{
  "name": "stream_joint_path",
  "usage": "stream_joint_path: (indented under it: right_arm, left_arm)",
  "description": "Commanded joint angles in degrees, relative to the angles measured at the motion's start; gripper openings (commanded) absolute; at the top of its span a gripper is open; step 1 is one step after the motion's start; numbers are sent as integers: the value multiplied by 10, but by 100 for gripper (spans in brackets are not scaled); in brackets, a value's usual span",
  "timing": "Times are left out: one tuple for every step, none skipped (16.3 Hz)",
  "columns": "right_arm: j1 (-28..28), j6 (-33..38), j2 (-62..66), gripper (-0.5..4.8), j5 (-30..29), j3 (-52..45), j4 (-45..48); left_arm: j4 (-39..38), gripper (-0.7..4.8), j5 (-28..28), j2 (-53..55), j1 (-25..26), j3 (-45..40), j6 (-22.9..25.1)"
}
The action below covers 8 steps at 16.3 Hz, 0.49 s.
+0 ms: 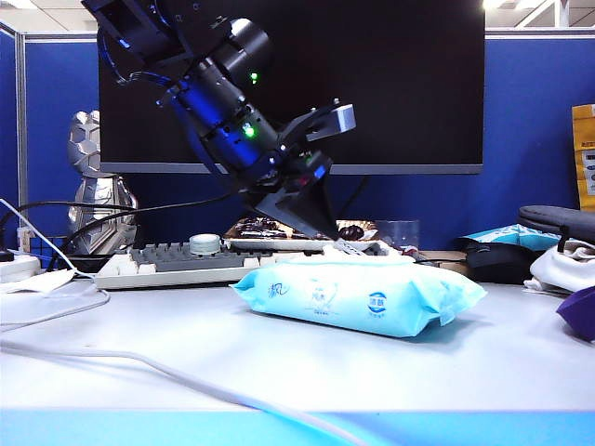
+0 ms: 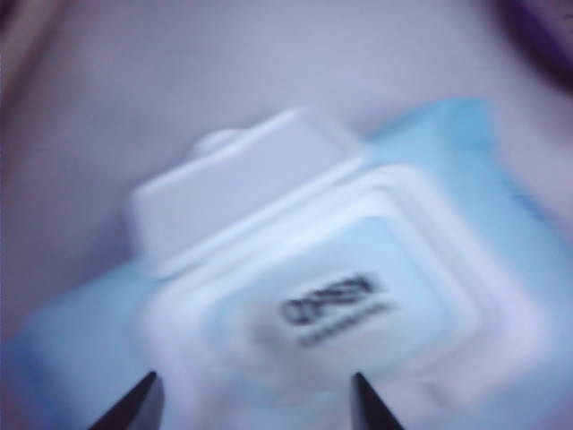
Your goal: Pull out a wet wipe from the sky blue wet wipes packet and place it on the table.
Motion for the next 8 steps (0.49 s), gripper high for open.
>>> stream_joint_path:
  right_arm:
    - [0, 0, 0, -4, 0, 2, 1]
    - [0, 0, 0, -4, 0, 2, 1]
    - [0, 0, 0, -4, 0, 2, 1]
    - [0, 0, 0, -4, 0, 2, 1]
    - [0, 0, 0, -4, 0, 2, 1]
    - [0, 0, 0, -4, 0, 2, 1]
    - [0, 0, 0, -4, 0, 2, 1]
    - [0, 0, 0, -4, 0, 2, 1]
  left_arm:
    - [13, 278, -78, 3, 1, 5, 12]
    - [12, 278, -81, 10, 2, 5, 13]
    - [12, 278, -80, 17, 0, 5, 12]
    - [10, 278, -78, 20, -1, 5, 12]
    - [9, 278, -77, 22, -8, 5, 12]
    - [10, 278, -74, 22, -11, 6, 11]
    - [11, 278, -75, 21, -17, 6, 11]
    - [11, 278, -74, 21, -22, 7, 11]
